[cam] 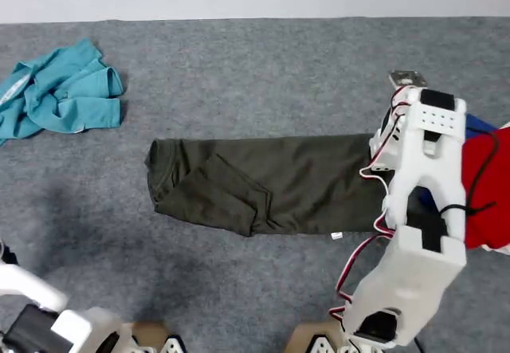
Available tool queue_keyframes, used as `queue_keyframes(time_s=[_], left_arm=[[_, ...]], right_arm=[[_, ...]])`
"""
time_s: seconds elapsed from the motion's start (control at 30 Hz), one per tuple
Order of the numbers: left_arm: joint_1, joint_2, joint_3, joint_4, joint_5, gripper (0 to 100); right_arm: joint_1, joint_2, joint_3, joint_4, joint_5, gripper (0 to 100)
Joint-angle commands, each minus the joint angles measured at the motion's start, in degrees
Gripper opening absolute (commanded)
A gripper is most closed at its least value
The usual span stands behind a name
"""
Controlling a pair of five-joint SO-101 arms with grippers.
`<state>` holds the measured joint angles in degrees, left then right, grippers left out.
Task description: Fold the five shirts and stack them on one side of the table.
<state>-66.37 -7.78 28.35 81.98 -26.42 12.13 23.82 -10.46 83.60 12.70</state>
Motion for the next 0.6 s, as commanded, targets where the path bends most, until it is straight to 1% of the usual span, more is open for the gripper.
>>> queue_keyframes(time_s=[0.0, 0.13, 0.37, 0.5, 0.57], left_arm=[[0.62, -2.64, -3.3, 2.81, -0.26, 0], [1.67, -2.73, -4.7, 4.31, -0.26, 0], [3.87, -2.55, -4.97, 4.31, -0.18, 0], [4.4, -2.46, -4.88, 4.31, -0.09, 0], [4.4, -2.37, -5.05, 4.31, -0.09, 0]], right_arm=[[-0.4, 0.66, -2.99, -2.15, 0.62, 32.9], [-1.54, 2.68, -3.08, -3.03, 0.18, 32.9], [-2.15, 7.43, -3.08, -5.05, 0.0, 32.9], [-3.03, 10.33, -3.08, -5.67, -1.76, 32.7], [-4.18, 12.0, -3.08, -5.49, -1.93, 31.0]])
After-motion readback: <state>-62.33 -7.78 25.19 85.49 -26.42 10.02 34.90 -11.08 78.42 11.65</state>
